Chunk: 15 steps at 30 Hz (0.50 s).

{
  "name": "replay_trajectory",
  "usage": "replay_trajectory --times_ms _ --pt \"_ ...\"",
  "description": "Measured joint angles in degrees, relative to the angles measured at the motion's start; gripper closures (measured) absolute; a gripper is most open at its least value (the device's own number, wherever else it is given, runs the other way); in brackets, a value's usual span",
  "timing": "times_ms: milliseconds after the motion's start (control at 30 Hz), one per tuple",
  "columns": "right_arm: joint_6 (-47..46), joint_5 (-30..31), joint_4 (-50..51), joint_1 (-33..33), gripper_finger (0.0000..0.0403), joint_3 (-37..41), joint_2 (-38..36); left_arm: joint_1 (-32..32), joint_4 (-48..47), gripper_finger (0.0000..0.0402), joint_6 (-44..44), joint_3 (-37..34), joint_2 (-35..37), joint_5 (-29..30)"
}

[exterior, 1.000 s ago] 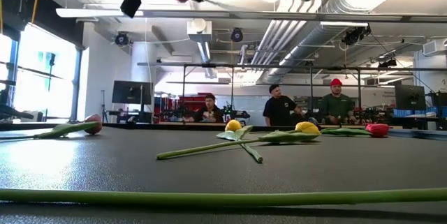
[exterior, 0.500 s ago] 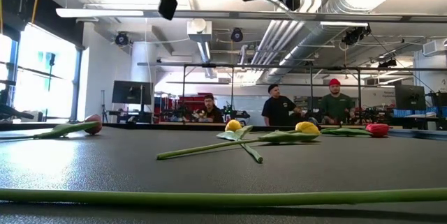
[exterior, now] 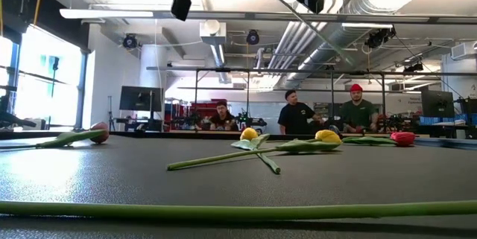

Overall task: Sort flowers into vase by color
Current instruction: Put the pink flower into the transparent vase

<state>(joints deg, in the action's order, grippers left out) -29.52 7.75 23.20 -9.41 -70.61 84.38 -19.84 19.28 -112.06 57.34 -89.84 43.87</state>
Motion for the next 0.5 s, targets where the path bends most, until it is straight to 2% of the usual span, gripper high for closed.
replay_trajectory --times_ms 100,233,500 --pt "-0.1 0.7 0.0 0.0 0.0394 0.0 0.0 0.6 0.0 0.0385 7.7 0.0 0.0 -0.1" --pt "-0.1 4.8 0.1 0.0 0.0399 0.0 0.0 0.8 0.0 0.0362 20.7 0.0 0.0 2.4" --pt "-2.6 19.9 4.2 -0.2 0.0401 0.0 -2.4 0.8 -0.9 0.0314 47.6 0.0 0.0 5.8"
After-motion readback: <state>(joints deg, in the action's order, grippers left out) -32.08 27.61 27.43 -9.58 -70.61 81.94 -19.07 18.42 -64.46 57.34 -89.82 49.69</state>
